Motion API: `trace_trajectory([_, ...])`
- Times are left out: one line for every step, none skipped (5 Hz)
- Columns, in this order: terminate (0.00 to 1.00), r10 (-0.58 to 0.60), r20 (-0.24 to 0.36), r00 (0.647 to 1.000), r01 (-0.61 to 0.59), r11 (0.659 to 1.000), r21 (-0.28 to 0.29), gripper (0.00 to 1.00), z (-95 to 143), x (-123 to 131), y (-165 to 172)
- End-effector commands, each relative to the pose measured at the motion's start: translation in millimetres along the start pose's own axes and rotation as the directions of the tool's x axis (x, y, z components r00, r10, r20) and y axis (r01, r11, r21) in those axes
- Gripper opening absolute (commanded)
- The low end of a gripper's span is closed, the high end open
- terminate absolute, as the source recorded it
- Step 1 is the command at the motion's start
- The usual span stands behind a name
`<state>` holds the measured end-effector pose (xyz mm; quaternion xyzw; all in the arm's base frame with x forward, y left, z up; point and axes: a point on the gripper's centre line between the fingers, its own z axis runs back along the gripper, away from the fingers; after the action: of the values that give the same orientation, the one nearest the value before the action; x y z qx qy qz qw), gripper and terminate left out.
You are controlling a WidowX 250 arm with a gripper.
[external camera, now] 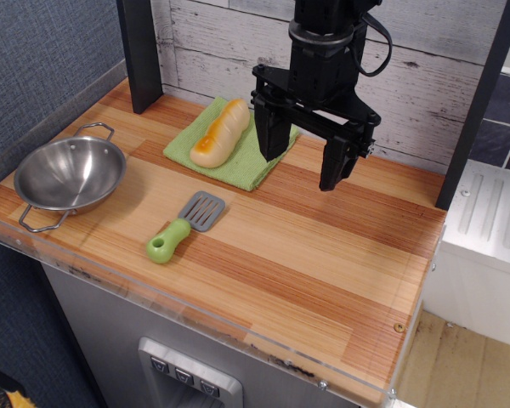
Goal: Move the silver bowl to the right side of the spatula
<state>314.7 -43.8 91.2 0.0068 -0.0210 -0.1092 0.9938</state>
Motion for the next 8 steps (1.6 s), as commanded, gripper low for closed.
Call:
trace_trajectory([0.00,0.000,0.000,1.000,0.000,1.000,0.000,1.00,0.0,0.0,0.0])
trace_trajectory([0.00,0.000,0.013,1.000,0.000,1.000,-0.002,1.00,-5.0,1.7,15.3])
trace_trajectory([0.00,-0.020,0.064,0.998,0.022,1.000,-0.023,1.00,10.3,-10.4,35.4])
trace_trajectory([0.00,-0.025,0.099,0.995,0.028,0.999,-0.031,1.00,21.2,-24.5,67.1])
trace_trajectory([0.00,-0.012,0.085,0.996,0.015,0.999,-0.036,1.00,16.6,-32.0,96.6])
trace_trajectory([0.00,0.004,0.069,0.998,-0.004,1.000,0.000,1.00,10.8,-42.3,112.6])
trace_trajectory([0.00,0.043,0.045,0.998,-0.045,0.998,0.035,1.00,2.7,-52.6,126.3])
trace_trajectory([0.00,0.097,0.026,0.995,-0.097,0.995,0.023,1.00,-5.3,-62.6,146.8])
